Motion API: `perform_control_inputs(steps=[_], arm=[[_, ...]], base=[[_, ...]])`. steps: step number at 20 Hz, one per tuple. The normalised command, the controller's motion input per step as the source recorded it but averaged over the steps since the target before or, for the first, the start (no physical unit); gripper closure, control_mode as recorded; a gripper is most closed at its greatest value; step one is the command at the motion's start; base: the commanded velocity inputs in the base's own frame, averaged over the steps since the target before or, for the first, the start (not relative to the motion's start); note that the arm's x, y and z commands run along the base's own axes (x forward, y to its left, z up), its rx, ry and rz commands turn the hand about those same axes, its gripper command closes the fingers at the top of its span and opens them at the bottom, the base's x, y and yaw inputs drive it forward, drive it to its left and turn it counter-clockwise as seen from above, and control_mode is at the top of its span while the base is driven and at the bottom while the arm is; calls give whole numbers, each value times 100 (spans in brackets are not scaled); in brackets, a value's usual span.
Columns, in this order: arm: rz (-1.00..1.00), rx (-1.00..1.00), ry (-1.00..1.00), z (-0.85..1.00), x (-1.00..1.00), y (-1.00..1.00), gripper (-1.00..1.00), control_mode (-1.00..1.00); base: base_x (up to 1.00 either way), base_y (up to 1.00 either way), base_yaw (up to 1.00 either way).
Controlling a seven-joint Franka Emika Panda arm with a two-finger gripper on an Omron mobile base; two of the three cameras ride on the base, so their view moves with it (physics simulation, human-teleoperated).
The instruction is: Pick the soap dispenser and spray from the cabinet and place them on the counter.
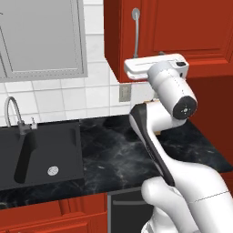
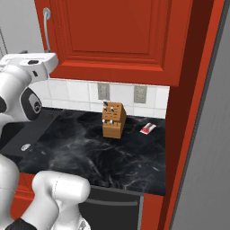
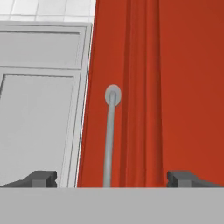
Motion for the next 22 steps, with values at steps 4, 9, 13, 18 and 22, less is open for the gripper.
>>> perform_control_inputs(steps=[4,9,13,18,22], arm=[[0,0,0,-1,24,4,-100,-100],[0,0,0,-1,20,4,-100,-100],[0,0,0,0,19,3,-100,-100],[0,0,0,0,20,4,-100,-100],[0,0,0,-1,23,6,-100,-100]], base=[[0,0,0],[0,0,0],[0,0,0],[0,0,0],[0,0,0]])
